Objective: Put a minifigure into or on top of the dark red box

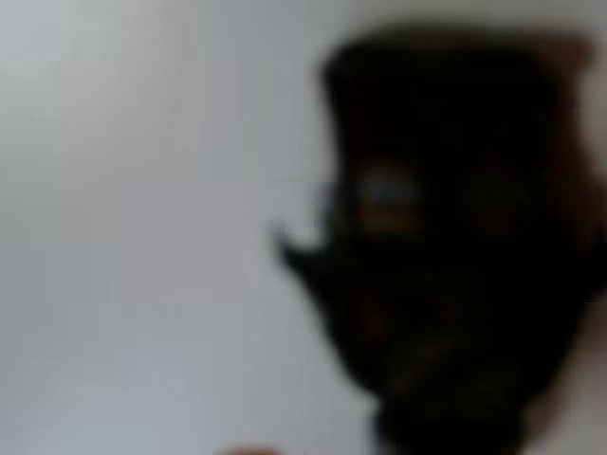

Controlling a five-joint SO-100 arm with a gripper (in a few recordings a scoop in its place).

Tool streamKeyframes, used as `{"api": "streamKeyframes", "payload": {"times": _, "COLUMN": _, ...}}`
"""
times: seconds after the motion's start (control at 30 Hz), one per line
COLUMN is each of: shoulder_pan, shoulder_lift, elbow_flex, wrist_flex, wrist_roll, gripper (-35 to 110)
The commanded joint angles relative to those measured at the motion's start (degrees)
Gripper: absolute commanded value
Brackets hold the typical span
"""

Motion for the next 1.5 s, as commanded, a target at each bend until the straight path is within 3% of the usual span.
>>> {"api": "streamKeyframes", "payload": {"times": 0.0, "shoulder_pan": -1.14, "shoulder_lift": 2.11, "elbow_flex": 0.97, "wrist_flex": -0.53, "wrist_roll": 2.20, "gripper": 22}}
{"api": "streamKeyframes", "payload": {"times": 0.97, "shoulder_pan": -2.20, "shoulder_lift": -2.55, "elbow_flex": 6.06, "wrist_flex": -11.69, "wrist_roll": 2.72, "gripper": 20}}
{"api": "streamKeyframes", "payload": {"times": 1.47, "shoulder_pan": -1.49, "shoulder_lift": -2.46, "elbow_flex": 10.02, "wrist_flex": -16.79, "wrist_roll": -0.18, "gripper": 0}}
